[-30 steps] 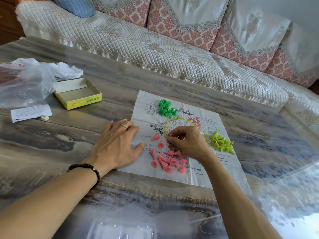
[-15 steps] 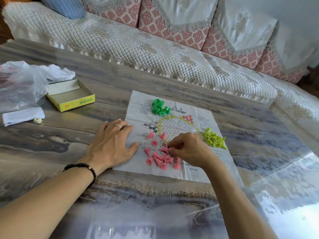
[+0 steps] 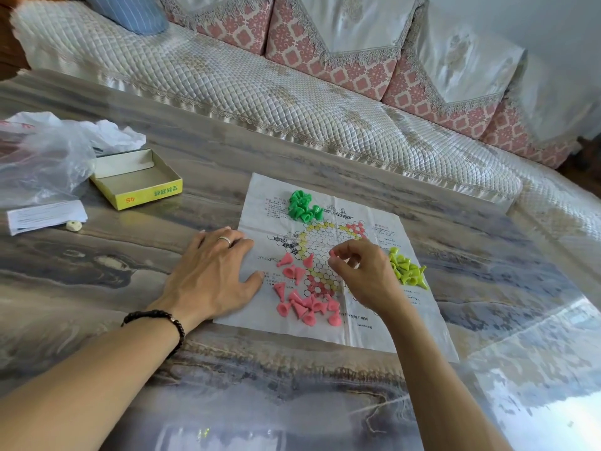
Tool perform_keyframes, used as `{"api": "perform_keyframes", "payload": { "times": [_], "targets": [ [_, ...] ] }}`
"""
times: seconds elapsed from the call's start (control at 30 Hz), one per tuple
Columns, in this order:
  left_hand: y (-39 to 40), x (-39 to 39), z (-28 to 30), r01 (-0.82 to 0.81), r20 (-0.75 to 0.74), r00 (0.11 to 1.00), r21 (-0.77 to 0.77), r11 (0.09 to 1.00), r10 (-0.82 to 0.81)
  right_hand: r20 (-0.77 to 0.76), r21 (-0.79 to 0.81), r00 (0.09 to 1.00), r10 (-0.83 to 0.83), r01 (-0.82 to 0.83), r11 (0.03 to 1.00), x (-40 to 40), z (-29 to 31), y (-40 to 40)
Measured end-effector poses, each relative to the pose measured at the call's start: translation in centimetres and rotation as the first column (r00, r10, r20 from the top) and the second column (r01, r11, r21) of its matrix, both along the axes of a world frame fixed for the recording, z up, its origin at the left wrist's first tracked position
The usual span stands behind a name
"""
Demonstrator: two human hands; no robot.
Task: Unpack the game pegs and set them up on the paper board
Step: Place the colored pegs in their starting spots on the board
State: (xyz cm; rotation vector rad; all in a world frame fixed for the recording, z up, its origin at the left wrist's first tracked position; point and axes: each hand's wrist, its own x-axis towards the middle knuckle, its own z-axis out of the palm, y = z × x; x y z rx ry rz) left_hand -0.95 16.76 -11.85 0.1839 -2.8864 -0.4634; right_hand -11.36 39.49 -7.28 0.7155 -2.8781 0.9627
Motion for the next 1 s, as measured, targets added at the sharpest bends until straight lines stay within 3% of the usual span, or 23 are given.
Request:
{"api": "perform_keyframes", "payload": {
  "times": [0.1,0.3,0.67,0.87,1.0],
  "targets": [
    [0.0,0.0,0.0,0.006,-0.006,1.0,-0.008,1.0,-0.006,0.062,-0.063,0.998,-0.004,0.008,0.998,-0.1,-0.2,-0.6],
    [0.0,0.2,0.1,0.007,-0.015,1.0,-0.009,1.0,-0.007,0.083,0.032,0.996,-0.018,0.015,0.999,-0.1,-1.3,-0.9],
    [0.0,0.1,0.0,0.001,-0.003,1.0,-0.009,1.0,-0.001,0.09,0.046,0.996,-0.01,0.005,0.999,0.1,-1.2,-1.4],
    [0.0,0.1,0.1,0.008,-0.01,1.0,-0.021,1.0,-0.009,0.154,-0.022,0.988,-0.034,0.038,0.999,0.7,-0.4,-0.4],
    [0.0,0.1,0.0,0.004,-0.002,1.0,-0.025,1.0,-0.004,0.105,0.04,0.994,-0.015,0.011,0.999,1.7,0.3,0.7]
  ]
}}
